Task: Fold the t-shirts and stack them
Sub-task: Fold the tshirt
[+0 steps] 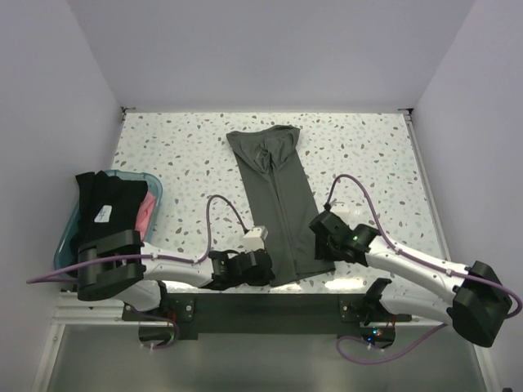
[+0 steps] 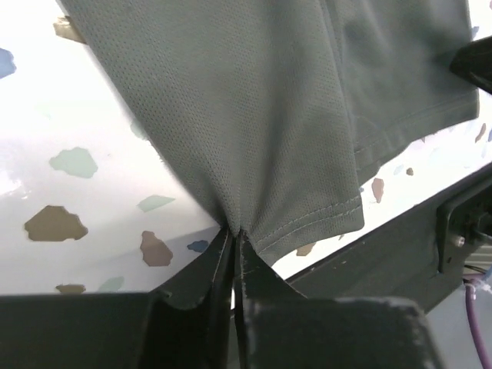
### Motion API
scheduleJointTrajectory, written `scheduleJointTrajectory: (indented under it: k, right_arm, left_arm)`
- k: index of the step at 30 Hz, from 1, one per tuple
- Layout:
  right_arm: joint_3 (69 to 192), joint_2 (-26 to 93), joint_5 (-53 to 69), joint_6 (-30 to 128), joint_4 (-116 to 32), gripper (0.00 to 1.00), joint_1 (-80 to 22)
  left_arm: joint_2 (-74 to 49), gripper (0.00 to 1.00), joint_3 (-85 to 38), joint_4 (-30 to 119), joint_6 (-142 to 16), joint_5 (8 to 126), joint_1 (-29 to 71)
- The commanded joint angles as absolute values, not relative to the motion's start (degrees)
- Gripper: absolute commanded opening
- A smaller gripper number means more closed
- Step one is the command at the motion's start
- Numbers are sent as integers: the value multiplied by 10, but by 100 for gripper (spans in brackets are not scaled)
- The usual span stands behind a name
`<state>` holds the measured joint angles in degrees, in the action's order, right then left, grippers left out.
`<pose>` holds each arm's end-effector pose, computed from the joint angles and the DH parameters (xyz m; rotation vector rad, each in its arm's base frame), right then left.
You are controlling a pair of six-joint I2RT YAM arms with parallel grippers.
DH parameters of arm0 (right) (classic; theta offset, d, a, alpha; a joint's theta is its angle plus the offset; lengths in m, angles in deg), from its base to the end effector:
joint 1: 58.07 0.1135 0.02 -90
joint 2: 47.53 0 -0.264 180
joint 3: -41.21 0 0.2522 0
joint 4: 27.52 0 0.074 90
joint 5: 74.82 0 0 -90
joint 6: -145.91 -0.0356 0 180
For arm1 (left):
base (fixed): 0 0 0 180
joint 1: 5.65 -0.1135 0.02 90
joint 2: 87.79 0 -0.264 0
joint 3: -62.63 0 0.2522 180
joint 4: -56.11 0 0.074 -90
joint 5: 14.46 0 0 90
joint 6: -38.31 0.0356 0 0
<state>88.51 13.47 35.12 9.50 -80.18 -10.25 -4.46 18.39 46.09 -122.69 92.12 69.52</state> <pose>0.1299 0.1253 0.1862 0.0639 2.6103 0.0880 0.0753 -0.2447 0.1350 -0.0457 2.5545 -0.8018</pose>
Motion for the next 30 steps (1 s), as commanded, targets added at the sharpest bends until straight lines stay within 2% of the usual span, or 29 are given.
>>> scheduleJointTrajectory:
  k: [1, 4, 7, 12, 15, 20, 30]
  right_arm:
    - [911, 128, 352, 92, -808, 50, -105]
    - [922, 142, 336, 100, -793, 51, -104]
    - [927, 157, 314, 100, -774, 52, -97]
    - [968, 227, 349, 57, -756, 52, -2]
    - [978, 252, 368, 27, -749, 52, 35]
    - [915, 213, 358, -16, -710, 52, 37]
    - [864, 181, 308, -46, -668, 51, 49]
  left_arm:
    - [-38, 5, 156, 338, -1235, 950, 701]
    - [-63, 0, 137, 253, -1233, 986, 696]
    - [-90, 0, 132, 199, -1215, 994, 675]
    - [-146, 0, 151, 132, -1168, 987, 598]
    - [-179, 0, 163, 129, -1137, 972, 568]
    - [-165, 0, 173, 160, -1127, 919, 568]
    - [-149, 0, 214, 198, -1166, 892, 612]
